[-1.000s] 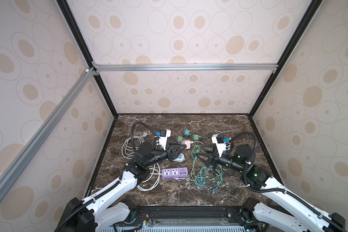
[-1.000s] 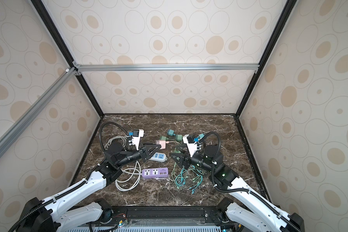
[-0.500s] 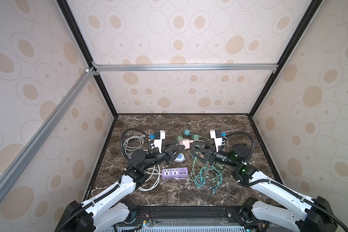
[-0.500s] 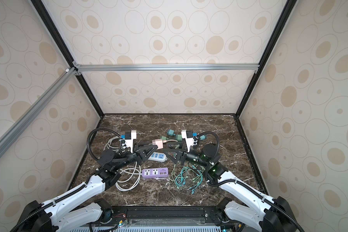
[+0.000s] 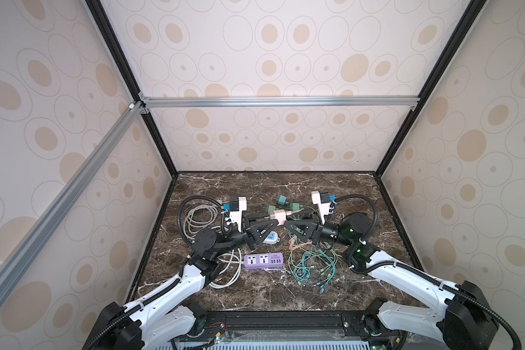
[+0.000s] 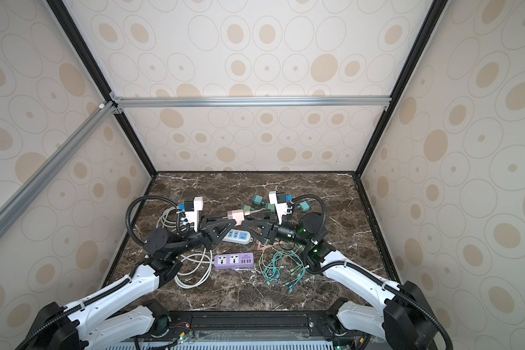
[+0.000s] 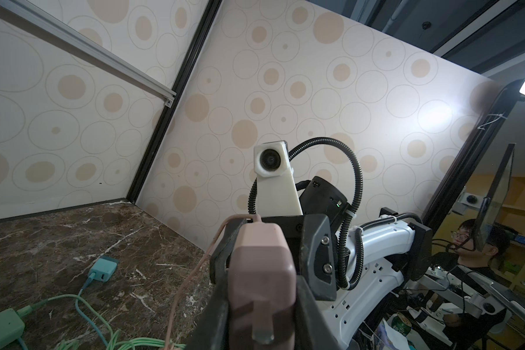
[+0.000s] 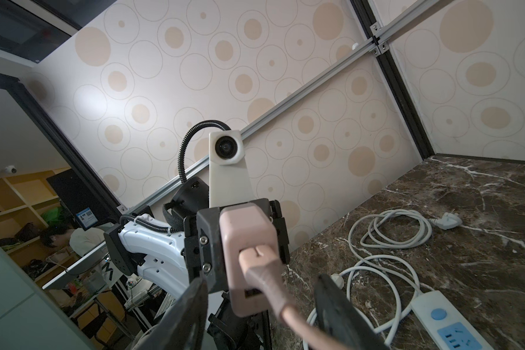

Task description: Insert the plug

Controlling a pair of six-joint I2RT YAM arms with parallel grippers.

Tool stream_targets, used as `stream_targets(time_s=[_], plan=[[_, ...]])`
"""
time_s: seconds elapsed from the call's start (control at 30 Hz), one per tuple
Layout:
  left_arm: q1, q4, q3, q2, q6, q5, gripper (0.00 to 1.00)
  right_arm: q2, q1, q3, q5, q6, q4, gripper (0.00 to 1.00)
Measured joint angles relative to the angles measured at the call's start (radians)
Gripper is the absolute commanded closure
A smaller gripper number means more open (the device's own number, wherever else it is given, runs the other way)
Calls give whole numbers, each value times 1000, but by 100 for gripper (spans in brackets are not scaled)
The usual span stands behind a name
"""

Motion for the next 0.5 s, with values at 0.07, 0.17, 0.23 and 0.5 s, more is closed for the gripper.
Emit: stream_targets(time_s=[0.07,0.17,0.23,0.5], plan=[[0,16,0,6,-7,4,100,11,0,4,-4,7,16,44],[0,36,0,19,-15,11,100,27,1,8,-8,15,42,45],[0,48,0,25,-20,15,100,37,1,13,-11,18,54,46],[0,90,-4,42,-38,18,100,59,12,41,-19,20,82,52]])
